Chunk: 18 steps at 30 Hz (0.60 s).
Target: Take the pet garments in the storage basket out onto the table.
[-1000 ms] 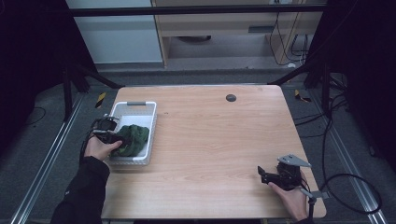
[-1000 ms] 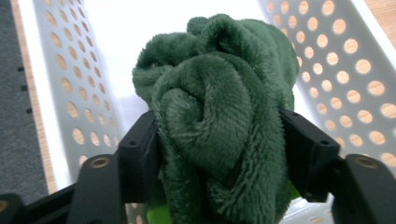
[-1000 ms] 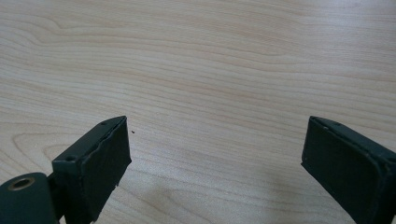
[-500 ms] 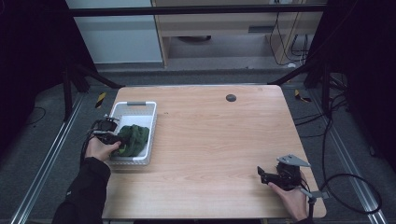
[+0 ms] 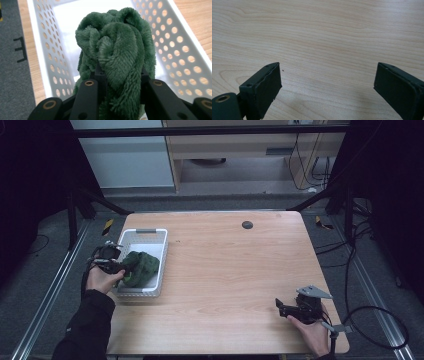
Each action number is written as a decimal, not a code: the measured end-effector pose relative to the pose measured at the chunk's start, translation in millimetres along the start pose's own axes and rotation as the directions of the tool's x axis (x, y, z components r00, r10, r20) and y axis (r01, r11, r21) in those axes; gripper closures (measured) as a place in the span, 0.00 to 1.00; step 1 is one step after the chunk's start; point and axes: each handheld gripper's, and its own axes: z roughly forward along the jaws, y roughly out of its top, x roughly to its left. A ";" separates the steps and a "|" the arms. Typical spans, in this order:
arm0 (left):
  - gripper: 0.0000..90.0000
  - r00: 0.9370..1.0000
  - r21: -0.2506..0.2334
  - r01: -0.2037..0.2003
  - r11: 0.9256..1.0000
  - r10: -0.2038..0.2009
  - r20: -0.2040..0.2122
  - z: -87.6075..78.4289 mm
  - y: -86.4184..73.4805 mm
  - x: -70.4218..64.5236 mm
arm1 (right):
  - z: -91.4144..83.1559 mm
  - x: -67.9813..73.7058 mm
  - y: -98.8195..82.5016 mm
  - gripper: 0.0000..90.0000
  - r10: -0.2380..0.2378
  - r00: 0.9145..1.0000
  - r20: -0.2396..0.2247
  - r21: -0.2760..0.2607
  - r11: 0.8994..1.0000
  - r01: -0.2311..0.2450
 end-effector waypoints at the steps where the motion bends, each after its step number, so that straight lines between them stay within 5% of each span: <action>1: 0.79 1.000 -0.007 -0.004 1.000 0.004 0.000 -3.1 0.3 -0.5 | 0.1 -0.1 0.0 0.08 0.000 1.000 0.001 0.000 1.000 0.000; 18: 0.79 0.999 -0.089 -0.035 0.995 0.034 -0.009 -43.6 4.5 -2.8 | -0.1 0.5 0.0 0.08 0.001 1.000 0.003 -0.002 1.000 -0.001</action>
